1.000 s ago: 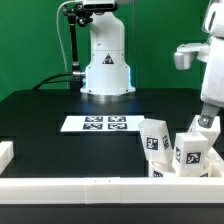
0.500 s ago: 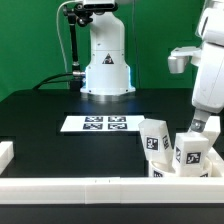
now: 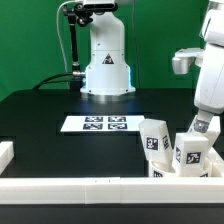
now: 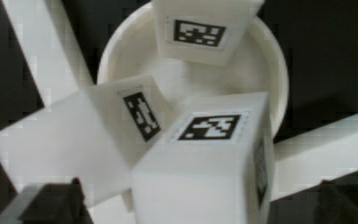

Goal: Assemble stool

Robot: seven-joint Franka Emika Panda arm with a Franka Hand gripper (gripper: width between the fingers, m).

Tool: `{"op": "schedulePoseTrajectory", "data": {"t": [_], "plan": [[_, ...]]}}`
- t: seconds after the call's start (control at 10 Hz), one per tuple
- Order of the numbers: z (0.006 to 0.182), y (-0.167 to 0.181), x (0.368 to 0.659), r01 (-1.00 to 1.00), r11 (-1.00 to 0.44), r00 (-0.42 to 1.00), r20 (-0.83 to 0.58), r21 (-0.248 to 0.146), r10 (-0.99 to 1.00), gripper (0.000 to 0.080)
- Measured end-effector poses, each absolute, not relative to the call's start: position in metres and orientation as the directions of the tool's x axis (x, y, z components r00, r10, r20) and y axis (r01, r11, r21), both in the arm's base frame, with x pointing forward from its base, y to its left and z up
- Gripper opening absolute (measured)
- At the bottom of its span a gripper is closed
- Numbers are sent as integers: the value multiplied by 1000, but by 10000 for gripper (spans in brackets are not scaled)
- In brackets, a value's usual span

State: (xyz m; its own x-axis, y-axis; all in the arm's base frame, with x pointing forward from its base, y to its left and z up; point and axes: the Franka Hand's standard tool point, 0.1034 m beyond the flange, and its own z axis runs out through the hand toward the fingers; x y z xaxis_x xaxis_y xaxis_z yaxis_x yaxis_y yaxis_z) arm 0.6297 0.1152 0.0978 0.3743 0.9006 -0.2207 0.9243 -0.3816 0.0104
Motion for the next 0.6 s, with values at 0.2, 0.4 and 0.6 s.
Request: {"op": "schedulePoseTrajectory", "data": {"t": [0.2, 0.4, 0.6], "plan": [[97, 115, 629, 922, -386, 379, -221, 10, 899, 649], [95, 115, 627, 916, -400, 392, -224, 10, 892, 649], [95, 113, 628, 914, -405, 396, -224, 10, 890, 416]]}}
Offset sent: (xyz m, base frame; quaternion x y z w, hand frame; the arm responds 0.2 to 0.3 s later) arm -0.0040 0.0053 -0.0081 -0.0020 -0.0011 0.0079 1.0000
